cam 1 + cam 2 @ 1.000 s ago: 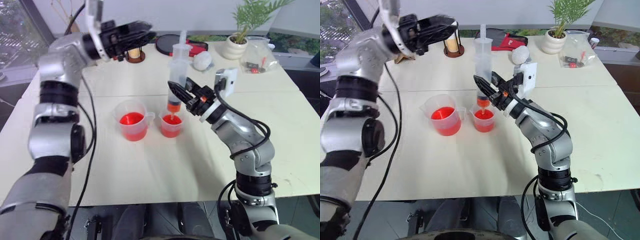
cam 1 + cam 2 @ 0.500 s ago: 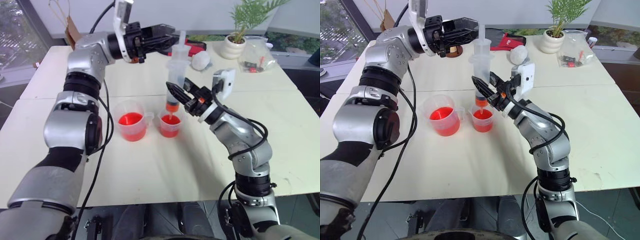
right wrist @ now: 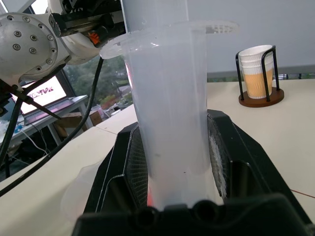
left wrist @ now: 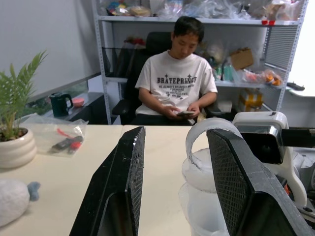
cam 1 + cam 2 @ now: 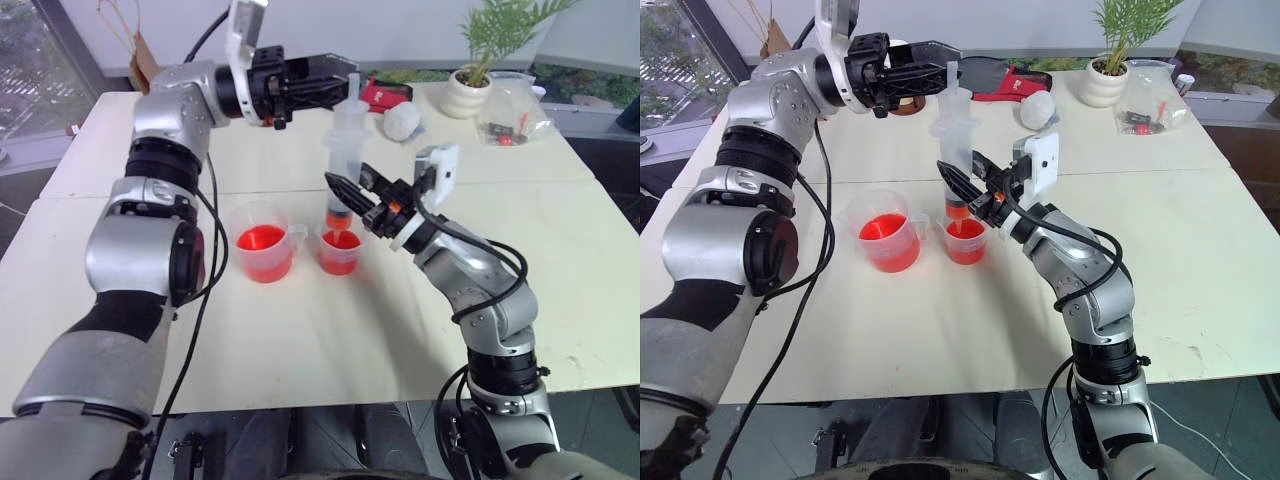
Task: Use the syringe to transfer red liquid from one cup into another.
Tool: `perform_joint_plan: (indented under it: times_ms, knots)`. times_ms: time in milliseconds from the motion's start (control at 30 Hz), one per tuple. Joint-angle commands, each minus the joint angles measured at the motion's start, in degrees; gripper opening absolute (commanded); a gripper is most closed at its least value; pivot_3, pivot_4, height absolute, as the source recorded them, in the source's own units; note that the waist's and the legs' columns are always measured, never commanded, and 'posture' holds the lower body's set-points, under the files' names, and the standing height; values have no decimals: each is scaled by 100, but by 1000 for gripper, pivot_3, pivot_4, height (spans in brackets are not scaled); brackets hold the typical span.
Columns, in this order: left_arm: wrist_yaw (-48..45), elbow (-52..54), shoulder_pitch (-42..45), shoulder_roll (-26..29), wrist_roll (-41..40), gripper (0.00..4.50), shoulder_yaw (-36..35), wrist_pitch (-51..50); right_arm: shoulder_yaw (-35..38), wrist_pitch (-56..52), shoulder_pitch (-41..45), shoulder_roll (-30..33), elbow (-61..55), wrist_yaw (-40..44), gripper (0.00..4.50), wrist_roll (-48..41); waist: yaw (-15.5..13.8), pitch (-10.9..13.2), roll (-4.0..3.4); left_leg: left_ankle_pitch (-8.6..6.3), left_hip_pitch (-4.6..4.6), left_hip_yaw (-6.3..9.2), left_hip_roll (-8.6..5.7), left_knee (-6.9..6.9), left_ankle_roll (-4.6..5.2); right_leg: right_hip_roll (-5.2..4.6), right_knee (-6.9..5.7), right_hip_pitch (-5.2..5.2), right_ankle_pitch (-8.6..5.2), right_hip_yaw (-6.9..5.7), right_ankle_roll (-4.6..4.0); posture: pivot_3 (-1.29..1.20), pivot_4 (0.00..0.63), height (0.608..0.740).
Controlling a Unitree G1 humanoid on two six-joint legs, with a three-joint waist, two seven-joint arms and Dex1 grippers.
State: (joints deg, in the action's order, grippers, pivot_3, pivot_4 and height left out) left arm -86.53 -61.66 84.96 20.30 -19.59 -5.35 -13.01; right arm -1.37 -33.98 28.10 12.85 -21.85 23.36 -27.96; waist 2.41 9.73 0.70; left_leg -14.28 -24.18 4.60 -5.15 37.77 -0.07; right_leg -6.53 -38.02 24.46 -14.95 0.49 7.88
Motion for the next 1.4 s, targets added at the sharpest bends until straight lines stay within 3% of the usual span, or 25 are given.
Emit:
perform_joint_plan:
  times_ms: [33, 133, 167, 433, 467, 1300, 1333, 1400]
  knots:
    - [49, 226, 92, -20, -7, 1506, -87, 100, -36, 173, 54, 51, -112, 95, 1361, 43, -2, 0, 0, 0, 0, 0, 0, 1, 0, 0, 0, 0, 0, 0, 0, 0, 150, 739]
    - [25, 247, 97, -57, -23, 230, -111, 99, -86, 199, 35, 70, -115, 139, 1361, 96, -5, 0, 0, 0, 0, 0, 0, 2, 1, 0, 0, 0, 0, 0, 0, 0, 150, 739]
    - [10, 252, 102, -66, -24, 53, -114, 91, -87, 205, 34, 68, -113, 143, 1361, 105, 2, 0, 0, -1, 0, 0, 0, 3, 1, 0, 0, -1, 0, 0, 0, 0, 150, 739]
    - [-233, 664, -330, -148, 172, 53, 206, -32, 35, 289, 197, 157, -159, 128, 1361, 174, 0, 0, 0, 0, 0, 0, 1, 3, 0, 1, 0, -1, 0, 0, 0, 0, 150, 739]
    - [-82, 1346, -679, -185, 183, 53, 189, -374, 69, 282, 244, 188, -188, 121, 1361, 178, -3, 0, 0, 0, -1, 1, 1, 5, 0, 1, 0, -1, 0, 0, 0, 0, 150, 739]
    - [116, 840, -1162, -529, 421, 53, 408, 81, 496, -329, 1058, 325, -690, -216, 1361, -311, -14, 0, 0, -1, -6, 3, 0, 15, 2, 0, 0, 0, 0, 1, 0, 0, 150, 739]
    - [136, 807, -1125, -495, 383, 473, 356, 34, 514, -364, 1063, 347, -699, -214, 1361, -345, -15, 0, 0, -2, -6, 3, 0, 15, 3, 0, 0, 0, 0, 1, 0, 0, 150, 739]
    - [231, 754, -1006, -365, 240, 807, 163, -137, 588, -471, 1051, 397, -724, -215, 1361, -459, -13, 0, 0, -2, -7, 3, 0, 15, 3, 0, 0, 0, 0, 1, 0, 0, 150, 739]
